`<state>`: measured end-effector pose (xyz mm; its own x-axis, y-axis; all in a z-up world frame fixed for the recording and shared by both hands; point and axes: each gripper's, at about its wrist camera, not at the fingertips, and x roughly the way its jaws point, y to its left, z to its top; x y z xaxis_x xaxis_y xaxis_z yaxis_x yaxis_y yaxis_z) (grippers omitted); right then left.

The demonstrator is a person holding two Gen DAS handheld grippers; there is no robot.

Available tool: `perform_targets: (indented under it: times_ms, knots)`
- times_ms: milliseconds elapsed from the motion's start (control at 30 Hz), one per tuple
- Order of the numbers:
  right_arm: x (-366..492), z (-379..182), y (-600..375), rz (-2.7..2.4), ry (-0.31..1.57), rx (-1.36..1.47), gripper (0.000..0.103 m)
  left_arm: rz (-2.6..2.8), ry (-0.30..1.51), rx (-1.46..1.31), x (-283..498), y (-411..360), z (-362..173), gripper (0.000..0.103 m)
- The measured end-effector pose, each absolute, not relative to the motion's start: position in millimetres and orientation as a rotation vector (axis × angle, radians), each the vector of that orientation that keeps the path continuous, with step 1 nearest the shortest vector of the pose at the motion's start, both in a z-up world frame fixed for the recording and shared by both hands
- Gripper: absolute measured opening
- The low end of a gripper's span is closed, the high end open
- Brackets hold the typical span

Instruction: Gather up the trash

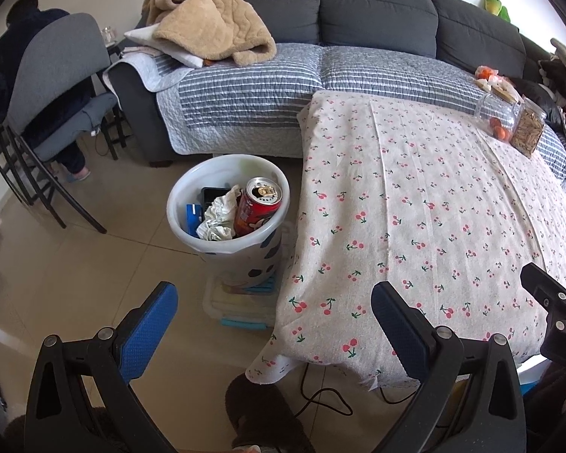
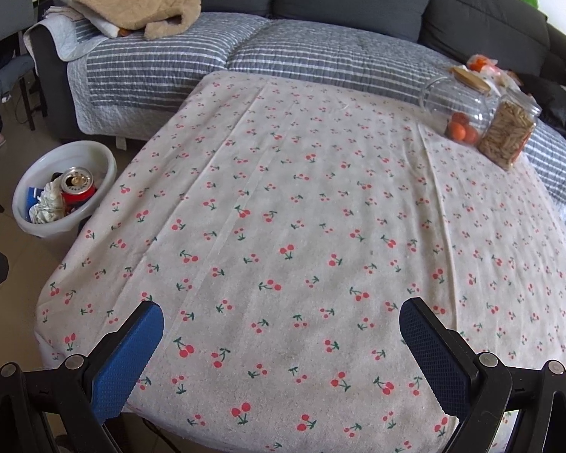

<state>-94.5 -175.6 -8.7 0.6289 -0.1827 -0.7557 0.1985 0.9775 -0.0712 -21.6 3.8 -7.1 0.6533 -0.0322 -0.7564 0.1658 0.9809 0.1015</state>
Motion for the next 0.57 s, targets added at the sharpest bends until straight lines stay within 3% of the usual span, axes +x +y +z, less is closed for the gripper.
perform_targets:
  times_ms: [567]
  knots:
    - [-91.9, -6.2, -168.0, -0.214, 0.844, 0.006, 0.103, -0.126, 0.825, 0.152, -22.2, 8.4, 1.2, 0.103]
